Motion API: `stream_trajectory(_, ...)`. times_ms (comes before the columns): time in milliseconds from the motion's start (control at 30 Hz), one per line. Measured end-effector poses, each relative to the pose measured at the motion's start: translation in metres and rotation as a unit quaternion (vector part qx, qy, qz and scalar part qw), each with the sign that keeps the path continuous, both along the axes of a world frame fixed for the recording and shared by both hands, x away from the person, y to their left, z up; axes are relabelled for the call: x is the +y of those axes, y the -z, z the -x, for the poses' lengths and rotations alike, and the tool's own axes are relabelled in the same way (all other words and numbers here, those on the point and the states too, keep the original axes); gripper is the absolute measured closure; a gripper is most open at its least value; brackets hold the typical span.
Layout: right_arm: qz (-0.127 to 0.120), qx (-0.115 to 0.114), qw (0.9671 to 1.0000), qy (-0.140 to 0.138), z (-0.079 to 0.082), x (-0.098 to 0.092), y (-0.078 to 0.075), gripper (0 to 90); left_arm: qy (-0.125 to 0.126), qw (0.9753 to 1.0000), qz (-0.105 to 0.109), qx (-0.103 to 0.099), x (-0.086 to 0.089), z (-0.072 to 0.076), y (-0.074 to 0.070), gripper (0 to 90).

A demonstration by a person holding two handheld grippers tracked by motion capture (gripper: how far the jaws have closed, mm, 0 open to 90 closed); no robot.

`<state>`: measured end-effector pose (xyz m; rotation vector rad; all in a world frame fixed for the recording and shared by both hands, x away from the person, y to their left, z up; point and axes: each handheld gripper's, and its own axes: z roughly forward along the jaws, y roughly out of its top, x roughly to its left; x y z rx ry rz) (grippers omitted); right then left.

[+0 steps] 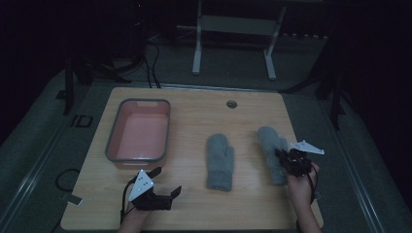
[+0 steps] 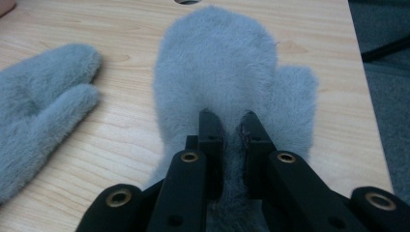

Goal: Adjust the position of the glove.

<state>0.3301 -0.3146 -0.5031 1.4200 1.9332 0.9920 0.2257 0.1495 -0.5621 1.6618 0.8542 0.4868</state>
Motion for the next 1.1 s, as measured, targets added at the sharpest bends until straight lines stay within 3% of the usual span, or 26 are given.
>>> stream_trajectory(100, -0.003, 0.003, 0.9999, 0.012, 0.000, 0.000, 0.009, 82.9, 0.001, 1.0000, 0.001, -0.002, 0.000, 0.000, 0.000, 1.8)
stream_trajectory(300, 0.000, 0.031, 0.9989, 0.034, -0.006, -0.001, 0.029, 82.4, 0.003, 1.0000, 0.003, -0.003, -0.001, 0.000, -0.001, 1.8)
stream_trajectory(400, -0.008, 0.047, 0.9985, 0.028, -0.009, -0.003, 0.037, 80.4, 0.004, 1.0000, 0.002, -0.003, -0.002, 0.001, -0.001, 1.8)
stream_trajectory(500, -0.012, 0.052, 0.9985, 0.017, -0.010, -0.003, 0.038, 73.4, 0.005, 1.0000, 0.001, -0.003, -0.002, 0.000, 0.000, 1.8)
stream_trajectory(567, -0.009, 0.052, 0.9986, -0.008, -0.011, -0.004, 0.035, 56.9, 0.005, 1.0000, 0.002, -0.003, -0.002, 0.001, -0.001, 1.8)
stream_trajectory(733, -0.003, 0.052, 0.9970, -0.057, -0.010, -0.010, 0.027, 49.8, 0.005, 1.0000, 0.001, -0.003, -0.001, 0.001, -0.001, 1.8)
stream_trajectory(867, 0.039, 0.062, 0.9939, -0.083, -0.010, -0.014, 0.032, 47.7, 0.005, 1.0000, 0.000, -0.002, -0.002, 0.001, 0.000, 1.8)
stream_trajectory(967, 0.042, 0.067, 0.9929, -0.088, -0.009, -0.017, 0.039, 49.0, 0.006, 1.0000, -0.002, -0.002, -0.002, 0.000, 0.000, 1.8)
stream_trajectory(1033, 0.041, 0.067, 0.9925, -0.093, -0.008, -0.017, 0.043, 55.5, 0.006, 1.0000, -0.002, -0.001, -0.003, 0.000, 0.000, 1.8)
stream_trajectory(1100, 0.018, 0.074, 0.9944, -0.073, -0.009, -0.016, 0.044, 67.2, 0.007, 1.0000, -0.003, -0.002, -0.003, 0.000, 0.000, 1.8)
